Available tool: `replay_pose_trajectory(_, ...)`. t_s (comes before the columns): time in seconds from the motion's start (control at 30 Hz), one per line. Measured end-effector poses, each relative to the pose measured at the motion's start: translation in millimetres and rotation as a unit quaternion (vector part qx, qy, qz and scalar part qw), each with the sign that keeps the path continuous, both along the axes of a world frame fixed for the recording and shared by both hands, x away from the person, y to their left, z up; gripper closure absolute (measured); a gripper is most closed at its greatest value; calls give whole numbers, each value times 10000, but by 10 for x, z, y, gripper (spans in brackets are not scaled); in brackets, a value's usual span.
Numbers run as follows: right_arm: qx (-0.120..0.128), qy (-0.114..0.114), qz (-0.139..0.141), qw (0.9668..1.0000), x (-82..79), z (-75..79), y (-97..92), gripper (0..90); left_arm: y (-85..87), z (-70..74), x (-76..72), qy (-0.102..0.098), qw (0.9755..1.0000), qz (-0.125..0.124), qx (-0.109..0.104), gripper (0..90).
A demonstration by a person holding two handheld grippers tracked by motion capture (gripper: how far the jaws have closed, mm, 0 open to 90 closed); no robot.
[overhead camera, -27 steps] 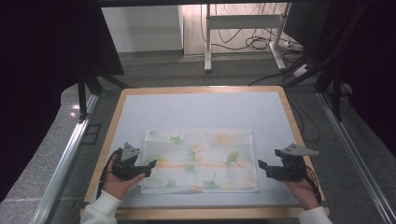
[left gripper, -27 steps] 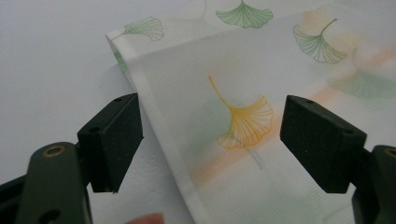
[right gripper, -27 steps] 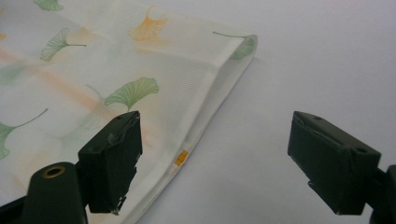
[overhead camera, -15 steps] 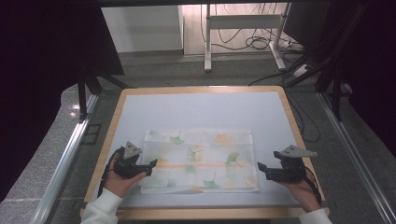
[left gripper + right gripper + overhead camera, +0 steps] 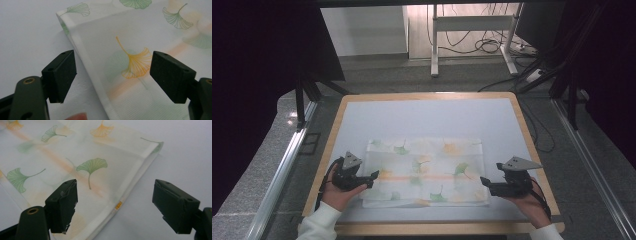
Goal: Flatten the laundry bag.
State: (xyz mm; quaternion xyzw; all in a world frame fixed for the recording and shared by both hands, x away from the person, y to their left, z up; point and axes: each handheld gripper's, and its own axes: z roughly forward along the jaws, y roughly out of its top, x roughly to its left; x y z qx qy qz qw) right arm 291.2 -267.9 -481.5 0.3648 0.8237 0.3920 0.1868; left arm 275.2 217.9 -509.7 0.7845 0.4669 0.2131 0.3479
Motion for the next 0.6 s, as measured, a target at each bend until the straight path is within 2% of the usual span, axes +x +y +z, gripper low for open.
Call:
replay_pose_trajectory(0.13,-36,14,146,9999,-18,-2,79,215,-35,-12,-12,33,10000,-53,50,214)
replay_pose_trajectory(0.37,-126,24,478,9988,25,23,290,222,-56,-15,-23,61,9999,-153,4,215)
replay_pose_trajectory(0.6,-280,95,904,9955,45,4,577,226,-59,-12,-41,52,9998,-193,-35,217)
